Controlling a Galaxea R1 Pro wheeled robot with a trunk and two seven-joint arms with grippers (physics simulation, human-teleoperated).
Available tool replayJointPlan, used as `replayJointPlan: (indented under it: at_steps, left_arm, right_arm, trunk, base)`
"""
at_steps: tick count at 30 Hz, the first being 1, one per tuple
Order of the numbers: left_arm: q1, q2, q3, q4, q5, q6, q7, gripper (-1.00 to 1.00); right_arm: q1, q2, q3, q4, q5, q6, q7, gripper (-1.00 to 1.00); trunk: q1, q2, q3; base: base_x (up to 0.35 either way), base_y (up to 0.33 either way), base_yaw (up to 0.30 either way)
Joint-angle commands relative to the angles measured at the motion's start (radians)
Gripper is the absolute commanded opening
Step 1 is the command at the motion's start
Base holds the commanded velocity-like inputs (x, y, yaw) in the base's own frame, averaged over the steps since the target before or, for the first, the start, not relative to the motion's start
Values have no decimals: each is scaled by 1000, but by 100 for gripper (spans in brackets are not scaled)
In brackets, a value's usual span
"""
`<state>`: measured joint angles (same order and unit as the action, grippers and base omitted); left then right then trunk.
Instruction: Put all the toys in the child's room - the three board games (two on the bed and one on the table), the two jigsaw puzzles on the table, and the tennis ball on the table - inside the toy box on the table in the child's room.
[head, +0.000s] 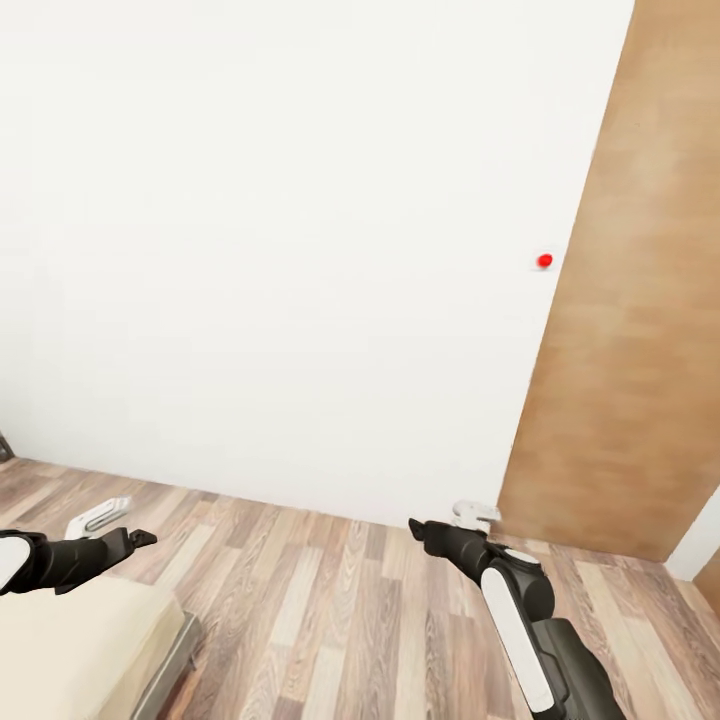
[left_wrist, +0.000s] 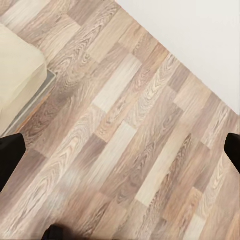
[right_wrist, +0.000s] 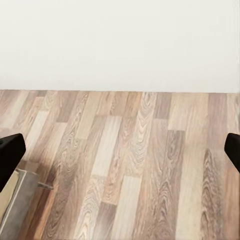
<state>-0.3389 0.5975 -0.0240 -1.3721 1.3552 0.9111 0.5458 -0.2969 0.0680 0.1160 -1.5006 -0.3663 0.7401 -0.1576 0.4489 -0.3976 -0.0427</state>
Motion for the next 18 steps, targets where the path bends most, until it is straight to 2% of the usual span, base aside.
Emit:
replayJointPlan:
  at_steps: [1,4,7,8,10,12,13,14,18]
  left_arm:
    - [-2,1,-2,-1,10,0,11,100]
    - [-2,1,-2,-1,9,0,10,100]
    - [-2,1,-2,-1,9,0,11,100]
    - [-2,1,-1,-1,9,0,10,100]
    - [-2,1,1,-1,9,0,10,100]
    - [-2,1,4,-1,9,1,10,100]
    - [-2,1,5,-1,9,1,9,100]
    - [-2,1,7,-1,9,2,9,100]
    - [-2,2,9,-1,9,4,9,100]
  right_arm:
    - [-1,3,1,4,-10,1,-28,100]
    - [-10,29,1,18,-7,-3,-88,100]
    - [-23,64,5,26,-8,3,-202,100]
    - [-27,79,15,29,-9,5,-262,100]
    - [-37,101,54,34,-11,8,-385,100]
    - [-42,107,95,32,-13,10,-461,100]
    - [-43,107,110,32,-13,10,-483,100]
    - [-45,107,142,31,-14,9,-518,100]
    - [-47,107,227,33,-15,7,-575,100]
  trunk:
    - [1,-2,-3]
    - [1,-2,-5]
    - [1,-2,-7]
    - [1,-2,-8]
    - [1,-2,-9]
    - [1,-2,-11]
    - [1,-2,-12]
    - [1,-2,-12]
    - [1,-2,-15]
  base:
    - [238,-212,290]
    - [202,-181,288]
    - [80,-72,284]
    - [37,-33,283]
    - [19,-17,282]
    - [10,-9,281]
    - [6,-6,280]
    - [4,-4,280]
    - [2,-2,277]
